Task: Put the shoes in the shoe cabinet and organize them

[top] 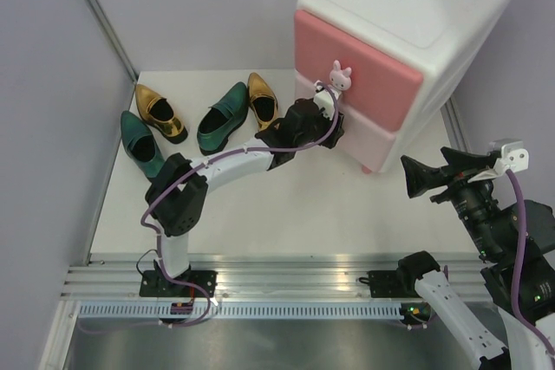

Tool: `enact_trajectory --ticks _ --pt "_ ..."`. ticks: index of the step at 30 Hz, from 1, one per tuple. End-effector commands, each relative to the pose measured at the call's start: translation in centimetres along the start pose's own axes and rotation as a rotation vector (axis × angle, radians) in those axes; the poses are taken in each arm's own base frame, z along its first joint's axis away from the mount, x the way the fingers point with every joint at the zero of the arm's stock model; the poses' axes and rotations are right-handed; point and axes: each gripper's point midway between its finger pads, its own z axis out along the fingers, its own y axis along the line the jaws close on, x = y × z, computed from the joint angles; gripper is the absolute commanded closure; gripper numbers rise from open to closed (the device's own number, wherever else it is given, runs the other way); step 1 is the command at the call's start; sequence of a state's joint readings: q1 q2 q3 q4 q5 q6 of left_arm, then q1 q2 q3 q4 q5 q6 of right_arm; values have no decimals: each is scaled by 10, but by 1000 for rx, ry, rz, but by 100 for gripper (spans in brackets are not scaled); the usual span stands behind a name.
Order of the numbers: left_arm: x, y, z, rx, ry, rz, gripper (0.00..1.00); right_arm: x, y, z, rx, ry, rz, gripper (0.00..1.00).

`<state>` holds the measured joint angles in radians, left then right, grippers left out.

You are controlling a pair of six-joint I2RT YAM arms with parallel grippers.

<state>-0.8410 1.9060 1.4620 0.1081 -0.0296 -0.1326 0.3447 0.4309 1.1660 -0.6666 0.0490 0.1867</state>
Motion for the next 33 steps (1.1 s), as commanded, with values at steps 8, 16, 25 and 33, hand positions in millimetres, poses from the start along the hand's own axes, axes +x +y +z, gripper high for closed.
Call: enact_trajectory --ticks 8,16,25,33 --pt "-8 -2 -33 -38 -31 33 96 -6 -3 -5 12 -28 -14 2" --pt "7 1 -55 -52 6 -3 98 -1 -10 1 49 -22 -16 2" --pt "27 -2 -94 -46 47 -43 97 1 -17 8 91 -19 -4 2" --pt "53 -1 -137 -47 78 -101 96 3 -17 10 92 -16 -1 2"
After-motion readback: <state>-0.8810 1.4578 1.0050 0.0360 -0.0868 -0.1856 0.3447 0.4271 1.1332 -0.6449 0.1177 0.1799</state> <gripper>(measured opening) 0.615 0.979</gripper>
